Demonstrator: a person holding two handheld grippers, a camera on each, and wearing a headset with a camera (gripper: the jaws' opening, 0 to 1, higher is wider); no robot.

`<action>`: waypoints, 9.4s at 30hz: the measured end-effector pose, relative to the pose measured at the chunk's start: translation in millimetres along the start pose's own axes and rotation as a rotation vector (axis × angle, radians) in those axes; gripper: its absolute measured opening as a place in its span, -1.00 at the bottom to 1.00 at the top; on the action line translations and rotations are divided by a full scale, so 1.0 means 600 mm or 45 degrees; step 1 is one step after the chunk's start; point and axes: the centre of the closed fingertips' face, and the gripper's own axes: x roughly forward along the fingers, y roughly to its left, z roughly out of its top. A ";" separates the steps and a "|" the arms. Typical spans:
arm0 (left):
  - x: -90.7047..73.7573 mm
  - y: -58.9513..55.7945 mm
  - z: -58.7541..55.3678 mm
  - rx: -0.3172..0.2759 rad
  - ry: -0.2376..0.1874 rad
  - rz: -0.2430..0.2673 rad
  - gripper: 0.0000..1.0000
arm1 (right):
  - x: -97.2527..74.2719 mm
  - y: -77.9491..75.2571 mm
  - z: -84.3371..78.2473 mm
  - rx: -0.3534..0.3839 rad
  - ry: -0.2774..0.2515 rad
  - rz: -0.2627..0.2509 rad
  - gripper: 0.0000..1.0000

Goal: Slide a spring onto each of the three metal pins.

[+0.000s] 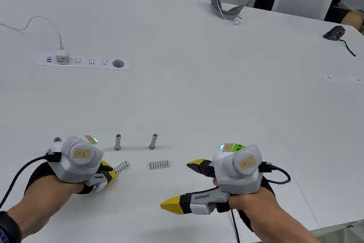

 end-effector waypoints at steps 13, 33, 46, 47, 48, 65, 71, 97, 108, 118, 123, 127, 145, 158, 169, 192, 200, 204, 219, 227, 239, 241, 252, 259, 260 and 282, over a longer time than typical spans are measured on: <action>-0.048 -0.004 -0.014 -0.007 -0.034 0.021 -0.79 | 0.013 0.008 0.015 0.017 -0.025 0.031 0.47; -0.122 -0.015 -0.052 -0.110 -0.109 0.055 -0.79 | 0.047 0.046 0.028 0.004 -0.034 0.112 0.42; -0.161 -0.030 -0.059 -0.105 -0.152 0.068 -0.78 | 0.074 0.080 0.031 -0.020 -0.014 0.180 0.40; -0.163 -0.031 -0.059 -0.101 -0.153 0.067 -0.78 | 0.075 0.081 0.032 -0.020 -0.015 0.185 0.39; -0.166 -0.033 -0.058 -0.100 -0.155 0.067 -0.78 | 0.077 0.083 0.034 -0.017 -0.017 0.193 0.39; -0.199 -0.052 -0.030 -0.020 -0.196 0.041 -0.78 | 0.088 0.116 0.059 -0.056 -0.032 0.281 0.27; -0.198 -0.062 -0.018 0.015 -0.203 0.018 -0.78 | 0.087 0.124 0.068 -0.056 -0.045 0.312 0.20; -0.180 -0.121 0.049 0.191 -0.233 -0.121 -0.79 | 0.076 0.141 0.099 -0.028 -0.109 0.422 -0.28; -0.175 -0.127 0.057 0.249 -0.226 -0.146 -0.79 | 0.066 0.138 0.115 -0.003 -0.136 0.466 -0.57; -0.172 -0.130 0.061 0.282 -0.234 -0.150 -0.80 | 0.067 0.152 0.133 -0.016 -0.132 0.535 -0.73; -0.172 -0.129 0.057 0.287 -0.225 -0.154 -0.80 | 0.070 0.161 0.131 -0.086 -0.104 0.557 -0.75; -0.173 -0.128 0.056 0.282 -0.225 -0.157 -0.80 | 0.070 0.164 0.134 -0.148 -0.075 0.560 -0.75; -0.172 -0.127 0.075 0.282 -0.254 -0.169 -0.80 | 0.067 0.167 0.143 -0.644 0.155 0.596 -0.75; -0.172 -0.134 0.072 0.289 -0.259 -0.187 -0.80 | 0.074 0.174 0.129 -0.716 0.215 0.639 -0.75; -0.168 -0.130 0.076 0.254 -0.297 -0.175 -0.78 | 0.069 0.160 0.127 -0.640 0.175 0.603 -0.75; -0.172 -0.080 0.035 0.137 -0.225 -0.025 -0.34 | 0.064 0.105 0.122 -0.569 0.162 0.480 -0.75; -0.191 -0.042 0.016 0.050 -0.231 0.055 -0.17 | 0.074 0.074 0.120 -0.573 0.187 0.407 -0.75; -0.200 -0.025 0.007 0.017 -0.228 0.088 -0.09 | 0.079 0.064 0.120 -0.572 0.203 0.389 -0.75; -0.222 0.009 -0.012 -0.098 -0.250 0.174 0.08 | 0.098 0.033 0.131 -0.603 0.233 0.346 -0.75; -0.232 0.021 -0.021 -0.144 -0.250 0.212 0.20 | 0.109 0.004 0.142 -0.592 0.243 0.294 -0.75; -0.240 0.029 -0.038 -0.210 -0.243 0.238 0.36 | 0.133 -0.021 0.153 -0.595 0.270 0.277 -0.75; -0.243 0.029 -0.040 -0.220 -0.247 0.242 0.37 | 0.138 -0.025 0.155 -0.598 0.274 0.274 -0.75; -0.251 0.031 -0.055 -0.263 -0.243 0.249 0.43 | 0.161 -0.043 0.168 -0.589 0.286 0.270 -0.75; -0.256 0.028 -0.058 -0.265 -0.248 0.247 0.48 | 0.180 -0.052 0.176 -0.599 0.295 0.273 -0.75; -0.256 0.027 -0.059 -0.268 -0.248 0.245 0.48 | 0.183 -0.053 0.179 -0.602 0.296 0.274 -0.75; -0.261 0.029 -0.084 -0.317 -0.231 0.252 0.46 | 0.225 -0.059 0.177 -0.633 0.354 0.298 -0.74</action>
